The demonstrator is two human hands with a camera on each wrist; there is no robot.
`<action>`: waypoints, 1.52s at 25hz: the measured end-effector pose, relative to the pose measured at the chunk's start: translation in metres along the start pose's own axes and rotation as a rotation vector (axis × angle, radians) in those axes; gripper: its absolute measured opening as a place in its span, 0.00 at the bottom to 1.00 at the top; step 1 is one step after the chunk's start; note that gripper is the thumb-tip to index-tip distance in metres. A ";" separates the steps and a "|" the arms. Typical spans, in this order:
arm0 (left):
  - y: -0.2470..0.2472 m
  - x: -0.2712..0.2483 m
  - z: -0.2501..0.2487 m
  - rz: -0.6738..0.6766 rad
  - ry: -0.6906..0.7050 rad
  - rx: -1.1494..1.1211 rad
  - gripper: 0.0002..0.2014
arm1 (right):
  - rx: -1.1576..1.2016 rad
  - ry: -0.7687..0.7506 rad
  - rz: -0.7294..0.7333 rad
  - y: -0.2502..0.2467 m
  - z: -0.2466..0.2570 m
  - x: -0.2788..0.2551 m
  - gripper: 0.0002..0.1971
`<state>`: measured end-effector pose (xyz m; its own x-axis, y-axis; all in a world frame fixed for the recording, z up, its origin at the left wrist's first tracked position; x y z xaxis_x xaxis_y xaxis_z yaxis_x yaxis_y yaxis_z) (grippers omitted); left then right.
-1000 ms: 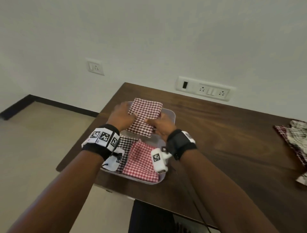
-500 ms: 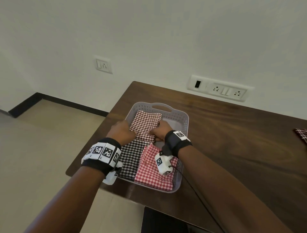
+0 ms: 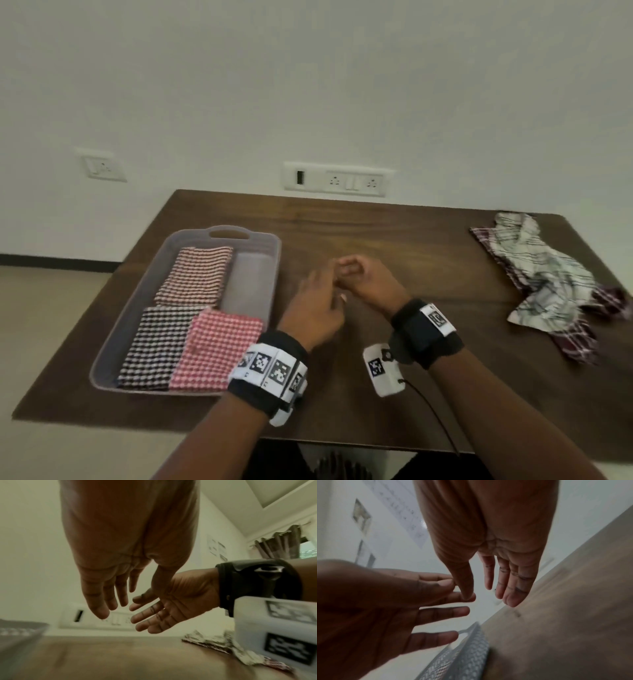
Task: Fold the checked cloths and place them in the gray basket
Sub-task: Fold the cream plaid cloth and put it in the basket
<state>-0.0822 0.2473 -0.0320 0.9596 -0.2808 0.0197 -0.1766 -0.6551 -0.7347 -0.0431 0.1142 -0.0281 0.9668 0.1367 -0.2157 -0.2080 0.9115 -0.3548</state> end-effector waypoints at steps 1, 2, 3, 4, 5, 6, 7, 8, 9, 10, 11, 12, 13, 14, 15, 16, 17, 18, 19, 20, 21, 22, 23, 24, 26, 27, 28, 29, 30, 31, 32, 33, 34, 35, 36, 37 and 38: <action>0.034 0.002 -0.020 0.090 0.001 0.005 0.32 | -0.020 0.031 -0.061 -0.033 -0.023 -0.015 0.20; 0.066 0.002 -0.040 0.190 0.003 0.028 0.34 | -0.026 0.069 -0.122 -0.064 -0.051 -0.026 0.20; 0.102 0.006 -0.060 0.300 0.009 0.068 0.35 | -0.026 0.110 -0.185 -0.100 -0.080 -0.041 0.20; 0.130 0.008 -0.076 0.385 0.028 0.114 0.35 | -0.018 0.142 -0.238 -0.130 -0.105 -0.053 0.19; 0.155 0.012 -0.091 0.447 0.053 0.165 0.34 | -0.020 0.164 -0.300 -0.159 -0.125 -0.067 0.17; 0.178 0.017 -0.104 0.492 0.089 0.213 0.32 | -0.038 0.173 -0.381 -0.189 -0.144 -0.081 0.15; 0.196 0.021 -0.115 0.521 0.117 0.263 0.29 | -0.082 0.174 -0.476 -0.216 -0.158 -0.096 0.13; 0.213 0.026 -0.125 0.527 0.141 0.313 0.26 | -0.134 0.170 -0.578 -0.242 -0.173 -0.109 0.10; 0.225 0.030 -0.131 0.506 0.153 0.352 0.23 | -0.182 0.155 -0.650 -0.261 -0.182 -0.120 0.09; 0.233 0.036 -0.135 0.472 0.145 0.370 0.21 | -0.220 0.150 -0.677 -0.274 -0.194 -0.125 0.09; 0.238 0.041 -0.137 0.434 0.124 0.363 0.20 | -0.253 0.164 -0.653 -0.281 -0.202 -0.127 0.09; 0.242 0.046 -0.139 0.398 0.109 0.339 0.18 | -0.261 0.183 -0.594 -0.283 -0.211 -0.123 0.09; 0.246 0.050 -0.141 0.378 0.105 0.316 0.18 | -0.264 0.182 -0.525 -0.283 -0.220 -0.119 0.10; 0.247 0.053 -0.141 0.364 0.105 0.293 0.18 | -0.268 0.154 -0.465 -0.278 -0.222 -0.112 0.11; 0.246 0.054 -0.142 0.357 0.116 0.267 0.20 | -0.257 0.125 -0.440 -0.273 -0.220 -0.108 0.12; 0.245 0.055 -0.145 0.345 0.137 0.225 0.21 | -0.249 0.090 -0.460 -0.269 -0.214 -0.105 0.13; 0.241 0.054 -0.149 0.328 0.159 0.166 0.24 | -0.252 0.046 -0.504 -0.265 -0.202 -0.104 0.14; 0.234 0.054 -0.154 0.299 0.182 0.091 0.29 | -0.245 0.000 -0.539 -0.262 -0.189 -0.104 0.13; 0.226 0.054 -0.159 0.263 0.188 0.011 0.34 | -0.223 -0.071 -0.551 -0.257 -0.171 -0.105 0.11; 0.215 0.054 -0.164 0.221 0.181 -0.074 0.38 | -0.185 -0.134 -0.537 -0.252 -0.155 -0.106 0.08; 0.203 0.055 -0.170 0.171 0.175 -0.159 0.38 | -0.133 -0.192 -0.499 -0.247 -0.136 -0.108 0.06; 0.191 0.056 -0.176 0.117 0.186 -0.252 0.33 | -0.072 -0.233 -0.455 -0.242 -0.118 -0.111 0.06; 0.177 0.056 -0.178 0.062 0.195 -0.340 0.25 | -0.042 -0.275 -0.411 -0.237 -0.100 -0.113 0.07; 0.163 0.056 -0.179 0.011 0.191 -0.425 0.16 | -0.045 -0.324 -0.381 -0.234 -0.085 -0.114 0.10; 0.139 0.057 -0.177 -0.060 0.124 -0.574 0.07 | -0.068 -0.381 -0.343 -0.228 -0.060 -0.118 0.16; 0.128 0.057 -0.173 -0.069 0.097 -0.643 0.06 | -0.040 -0.390 -0.317 -0.222 -0.051 -0.119 0.18; 0.117 0.055 -0.170 -0.061 0.090 -0.716 0.08 | 0.020 -0.383 -0.283 -0.215 -0.043 -0.119 0.20; 0.108 0.053 -0.165 -0.046 0.089 -0.747 0.14 | 0.092 -0.370 -0.242 -0.207 -0.035 -0.120 0.21; 0.098 0.051 -0.160 -0.034 0.119 -0.734 0.24 | 0.134 -0.358 -0.196 -0.197 -0.029 -0.119 0.23; 0.089 0.049 -0.154 -0.017 0.171 -0.663 0.34 | 0.142 -0.359 -0.140 -0.186 -0.024 -0.118 0.25; 0.081 0.047 -0.149 0.032 0.228 -0.576 0.40 | 0.125 -0.368 -0.074 -0.176 -0.020 -0.118 0.27; 0.073 0.044 -0.145 0.098 0.285 -0.512 0.40 | 0.107 -0.382 0.001 -0.168 -0.015 -0.119 0.28; 0.066 0.041 -0.140 0.157 0.302 -0.474 0.34 | 0.093 -0.391 0.065 -0.162 -0.010 -0.120 0.28; 0.057 0.037 -0.131 0.187 0.270 -0.433 0.26 | 0.082 -0.381 0.108 -0.157 -0.004 -0.121 0.28; 0.048 0.034 -0.127 0.186 0.221 -0.390 0.19 | 0.037 -0.352 0.101 -0.159 0.000 -0.120 0.29; 0.038 0.031 -0.120 0.161 0.177 -0.360 0.15 | -0.056 -0.307 0.061 -0.163 0.003 -0.120 0.29; 0.027 0.027 -0.112 0.121 0.156 -0.350 0.14 | -0.195 -0.249 0.006 -0.168 0.004 -0.118 0.27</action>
<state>-0.0857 0.1435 0.0245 0.8874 -0.4557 0.0698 -0.3759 -0.8028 -0.4628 -0.1220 -0.0533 0.0602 0.9672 0.2541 0.0024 -0.2147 0.8223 -0.5270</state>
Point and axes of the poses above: each hand's wrist, its own x-axis towards the middle knuckle, its own y-axis out of the palm, z = x × y, the point moved 4 cm from there along x, towards the middle knuckle, and after that the axes turned 1 degree about z, right-handed, at the moved point
